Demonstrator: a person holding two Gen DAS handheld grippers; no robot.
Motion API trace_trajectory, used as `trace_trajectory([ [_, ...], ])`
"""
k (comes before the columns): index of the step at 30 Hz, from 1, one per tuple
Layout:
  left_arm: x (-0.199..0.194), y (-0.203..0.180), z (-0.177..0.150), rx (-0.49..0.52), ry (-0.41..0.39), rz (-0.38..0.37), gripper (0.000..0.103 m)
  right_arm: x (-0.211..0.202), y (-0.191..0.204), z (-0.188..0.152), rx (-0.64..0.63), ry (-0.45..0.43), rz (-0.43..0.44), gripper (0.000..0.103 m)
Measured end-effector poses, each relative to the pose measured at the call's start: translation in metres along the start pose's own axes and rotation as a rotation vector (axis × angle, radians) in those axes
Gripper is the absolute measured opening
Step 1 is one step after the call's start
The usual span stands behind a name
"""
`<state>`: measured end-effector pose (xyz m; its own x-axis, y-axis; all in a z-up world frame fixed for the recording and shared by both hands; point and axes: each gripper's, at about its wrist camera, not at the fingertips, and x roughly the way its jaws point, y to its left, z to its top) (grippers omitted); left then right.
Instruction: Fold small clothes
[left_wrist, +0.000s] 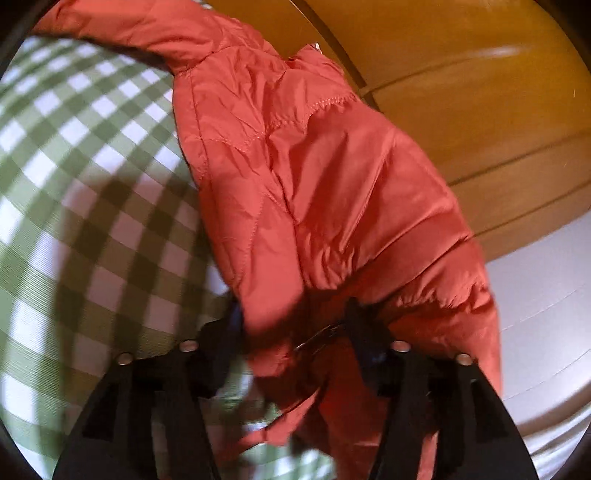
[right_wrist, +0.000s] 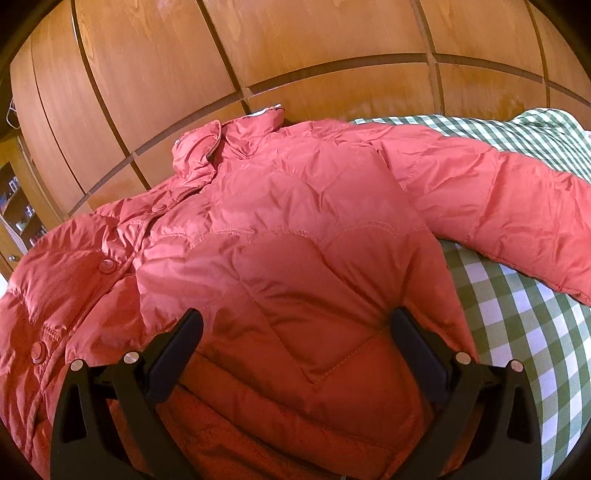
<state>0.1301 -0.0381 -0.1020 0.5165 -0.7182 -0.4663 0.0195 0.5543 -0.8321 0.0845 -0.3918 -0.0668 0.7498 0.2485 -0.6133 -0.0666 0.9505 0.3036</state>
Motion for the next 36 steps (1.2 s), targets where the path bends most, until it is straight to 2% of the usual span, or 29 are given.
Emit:
trace_trajectory([
  [7,0.032,-0.016,0.000,0.007,0.040,-0.054,0.064,0.001,0.001,0.001,0.002,0.003,-0.003,0.101],
  [8,0.035,-0.018,0.001,0.012,0.042,-0.041,0.059,0.001,0.001,0.001,0.001,0.003,-0.003,0.101],
  [9,0.040,-0.017,0.001,0.016,0.059,-0.033,0.040,0.001,0.001,0.001,0.001,0.003,-0.005,0.101],
  [10,0.043,-0.018,0.002,0.016,0.075,-0.013,0.026,0.001,0.001,0.000,-0.001,0.003,-0.006,0.101],
  [12,0.044,-0.016,0.007,0.008,0.085,-0.004,0.018,0.001,0.001,0.000,-0.001,0.004,-0.007,0.101],
  [13,0.041,-0.016,0.010,0.015,0.087,0.005,0.003,0.001,0.001,0.000,-0.001,0.004,-0.007,0.101],
  [15,0.030,-0.016,0.014,0.060,0.094,0.100,0.002,0.001,0.001,0.000,0.000,0.004,-0.007,0.101],
  [19,-0.006,0.008,0.027,-0.023,0.090,0.125,0.001,0.001,0.001,0.000,-0.001,0.004,-0.008,0.101],
  [26,-0.110,0.024,0.056,-0.030,-0.077,0.216,0.001,0.001,0.003,0.001,-0.007,0.005,-0.013,0.101],
  [27,-0.125,0.036,0.066,-0.022,-0.113,0.246,0.000,0.001,0.003,0.001,-0.010,0.006,-0.016,0.101],
  [30,-0.150,0.033,0.069,0.036,-0.159,0.345,0.000,0.001,0.004,0.001,-0.018,0.010,-0.025,0.101],
  [31,-0.153,0.032,0.063,0.055,-0.159,0.347,0.000,0.002,0.005,0.001,-0.020,0.012,-0.028,0.101],
  [32,-0.155,0.028,0.064,0.066,-0.168,0.316,0.000,0.002,0.005,0.001,-0.022,0.015,-0.031,0.101],
  [33,-0.155,0.032,0.062,0.066,-0.173,0.290,0.003,0.002,0.005,0.002,-0.025,0.019,-0.037,0.101],
  [34,-0.153,0.038,0.056,0.061,-0.165,0.259,0.012,0.000,0.007,0.002,-0.032,0.018,-0.051,0.101],
  [35,-0.146,0.037,0.052,0.057,-0.149,0.229,0.056,-0.005,0.009,0.002,-0.037,0.012,-0.066,0.101],
  [36,-0.142,0.035,0.047,0.057,-0.143,0.219,0.096,-0.011,0.011,0.001,-0.041,0.003,-0.073,0.101],
])
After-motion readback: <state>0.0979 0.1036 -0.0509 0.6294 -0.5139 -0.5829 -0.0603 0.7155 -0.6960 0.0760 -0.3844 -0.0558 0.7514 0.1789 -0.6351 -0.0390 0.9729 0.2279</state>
